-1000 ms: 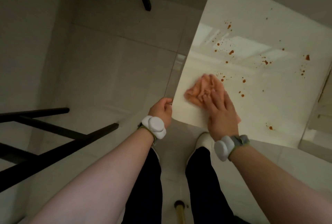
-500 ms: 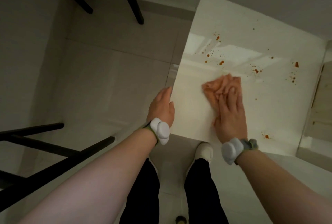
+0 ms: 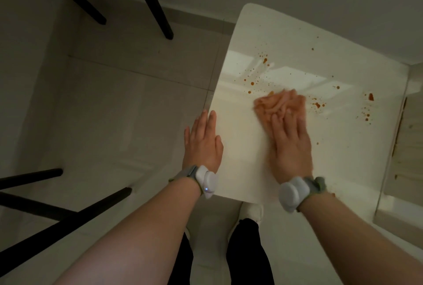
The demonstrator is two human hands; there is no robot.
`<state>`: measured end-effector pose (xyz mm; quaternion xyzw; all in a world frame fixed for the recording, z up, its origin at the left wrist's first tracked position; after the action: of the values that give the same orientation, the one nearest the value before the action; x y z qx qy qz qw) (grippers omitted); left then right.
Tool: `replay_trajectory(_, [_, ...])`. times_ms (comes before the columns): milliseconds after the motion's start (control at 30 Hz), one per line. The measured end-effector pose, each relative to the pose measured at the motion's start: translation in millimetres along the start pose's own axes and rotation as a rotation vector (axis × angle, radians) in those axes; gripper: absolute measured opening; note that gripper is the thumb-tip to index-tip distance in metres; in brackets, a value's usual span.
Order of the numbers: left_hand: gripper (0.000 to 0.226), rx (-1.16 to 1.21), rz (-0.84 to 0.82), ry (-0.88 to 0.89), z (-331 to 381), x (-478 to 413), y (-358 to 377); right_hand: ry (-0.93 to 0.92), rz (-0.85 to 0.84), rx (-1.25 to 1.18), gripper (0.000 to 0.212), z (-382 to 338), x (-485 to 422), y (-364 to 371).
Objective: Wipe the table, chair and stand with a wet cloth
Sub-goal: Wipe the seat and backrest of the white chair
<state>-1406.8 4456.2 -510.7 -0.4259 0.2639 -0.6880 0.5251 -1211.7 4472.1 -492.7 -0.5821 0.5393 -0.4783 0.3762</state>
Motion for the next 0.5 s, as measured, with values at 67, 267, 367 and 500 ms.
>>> replay_trajectory(67, [0.061,0.013,0.012,0.006,-1,0,-1,-0.057,-0.006,0.001,0.052,-27,18,6])
replay_trajectory(267, [0.060,0.025,-0.004,0.008,0,0,-2,-0.299,-0.093,0.054,0.058,-63,-59,11])
replay_trajectory(367, [0.060,0.039,-0.002,0.007,1,1,-3,-0.130,-0.109,0.028,0.059,-29,-85,5])
replay_trajectory(500, [0.052,0.116,0.132,-0.036,-1,-16,-21,0.045,-0.039,0.008,0.058,-3,-37,4])
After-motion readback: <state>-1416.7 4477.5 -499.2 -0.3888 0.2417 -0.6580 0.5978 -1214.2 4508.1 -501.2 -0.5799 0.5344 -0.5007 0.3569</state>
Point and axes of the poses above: each hand's wrist, its own x-axis away from the middle knuckle, its own y-axis out of the palm, z = x × y, the point moved 6 cm from there along -x, towards the middle knuckle, and after that the axes turned 10 degrees about y, right-handed, at the moved point
